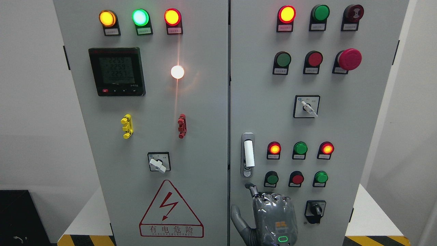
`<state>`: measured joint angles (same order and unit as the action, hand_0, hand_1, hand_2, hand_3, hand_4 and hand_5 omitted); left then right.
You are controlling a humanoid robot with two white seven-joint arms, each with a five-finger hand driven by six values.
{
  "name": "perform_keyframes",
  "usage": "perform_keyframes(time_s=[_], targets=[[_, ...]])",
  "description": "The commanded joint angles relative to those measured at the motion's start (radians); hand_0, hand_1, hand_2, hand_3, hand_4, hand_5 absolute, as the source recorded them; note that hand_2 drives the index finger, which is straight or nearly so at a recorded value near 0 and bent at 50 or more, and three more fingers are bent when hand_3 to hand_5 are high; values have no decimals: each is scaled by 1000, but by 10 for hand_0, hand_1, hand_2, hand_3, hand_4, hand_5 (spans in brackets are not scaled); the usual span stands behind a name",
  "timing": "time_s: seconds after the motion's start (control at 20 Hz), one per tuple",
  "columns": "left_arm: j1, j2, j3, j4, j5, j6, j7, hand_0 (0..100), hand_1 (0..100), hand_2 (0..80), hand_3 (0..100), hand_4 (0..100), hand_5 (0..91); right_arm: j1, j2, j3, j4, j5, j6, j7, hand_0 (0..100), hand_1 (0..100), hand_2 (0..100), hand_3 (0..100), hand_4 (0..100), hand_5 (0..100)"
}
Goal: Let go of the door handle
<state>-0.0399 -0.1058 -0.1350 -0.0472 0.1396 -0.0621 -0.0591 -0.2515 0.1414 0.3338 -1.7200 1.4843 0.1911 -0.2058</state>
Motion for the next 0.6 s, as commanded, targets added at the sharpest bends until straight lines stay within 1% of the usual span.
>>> perform_keyframes(time_s=[0.0,0.2,0.25,0.3,0.35,0.55], targets=[[0,0,0,0,0,-1,-1,120,556,0,0,0,0,18,0,-1,-50,-2,-1,13,504,297,436,952,949,1000],[0,0,0,1,0,-1,-1,120,556,0,0,0,0,20,0,-1,-65,-2,-1,14,506,299,452,942,945,1000],[0,0,0,1,0,-1,-1,120,556,0,0,0,0,20,-2,-1,-69,-2,-1,17,507,300,471,941,945,999],[0,0,0,0,0,-1,-1,120,556,0,0,0,0,20,-2,-1,-76,-2,-1,29,511,299,494,940,944,998],[0,0,0,0,0,-1,-1,120,556,0,0,0,0,20,-3,-1,-85,-2,-1,35,512,299,496,940,944,998],[0,0,0,0,0,-1,-1,120,556,0,0,0,0,20,-8,-4,-111,-2,-1,42,485,303,566,947,943,997]])
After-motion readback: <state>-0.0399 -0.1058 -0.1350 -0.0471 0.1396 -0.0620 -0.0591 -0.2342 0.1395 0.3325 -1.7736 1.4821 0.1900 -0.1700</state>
